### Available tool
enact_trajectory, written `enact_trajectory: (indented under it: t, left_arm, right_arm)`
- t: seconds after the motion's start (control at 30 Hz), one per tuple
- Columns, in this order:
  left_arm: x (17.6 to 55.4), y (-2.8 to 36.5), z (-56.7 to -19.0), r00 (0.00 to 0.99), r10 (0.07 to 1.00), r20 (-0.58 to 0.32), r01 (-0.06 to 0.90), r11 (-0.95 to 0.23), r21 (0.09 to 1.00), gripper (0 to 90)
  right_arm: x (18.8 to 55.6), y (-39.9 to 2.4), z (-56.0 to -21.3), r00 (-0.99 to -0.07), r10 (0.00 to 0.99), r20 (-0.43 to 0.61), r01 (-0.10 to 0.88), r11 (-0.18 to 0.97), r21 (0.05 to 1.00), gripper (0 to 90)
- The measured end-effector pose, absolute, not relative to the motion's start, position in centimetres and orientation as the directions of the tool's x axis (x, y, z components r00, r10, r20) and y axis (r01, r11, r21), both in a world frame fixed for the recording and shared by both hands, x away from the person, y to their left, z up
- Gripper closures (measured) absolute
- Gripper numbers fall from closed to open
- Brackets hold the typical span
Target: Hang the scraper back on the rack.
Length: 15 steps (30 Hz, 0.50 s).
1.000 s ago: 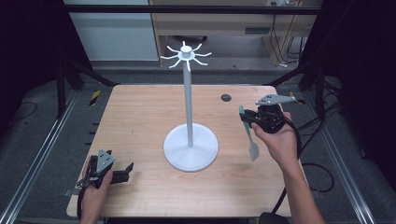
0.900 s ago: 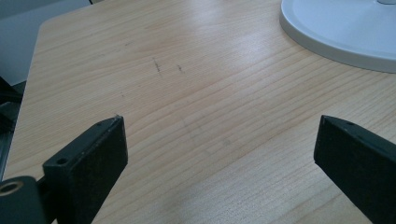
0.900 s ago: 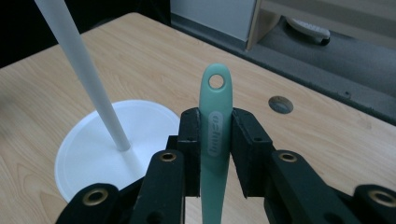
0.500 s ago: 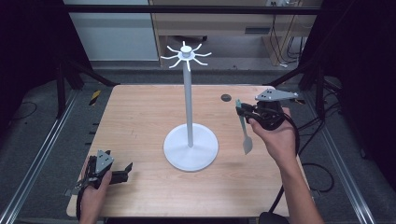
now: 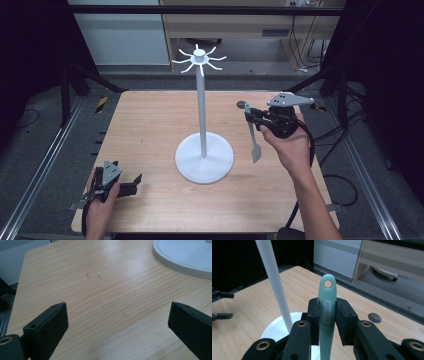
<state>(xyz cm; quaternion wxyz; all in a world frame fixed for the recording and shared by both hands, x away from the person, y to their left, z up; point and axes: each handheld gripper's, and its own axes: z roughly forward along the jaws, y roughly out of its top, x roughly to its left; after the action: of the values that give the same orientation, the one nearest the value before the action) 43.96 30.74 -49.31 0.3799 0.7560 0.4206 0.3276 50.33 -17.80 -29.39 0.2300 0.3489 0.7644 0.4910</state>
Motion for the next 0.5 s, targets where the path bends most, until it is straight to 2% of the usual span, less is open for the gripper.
enact_trajectory:
  t: [0.5]
  left_arm:
    - [44.0, 30.8, -49.3, 0.432, 0.885, 0.175, 0.387, -0.357, 0.85, 2.5]
  right_arm:
    - [49.9, -16.6, -27.1, -0.667, 0.745, -0.019, 0.253, 0.251, 0.934, 74.2]
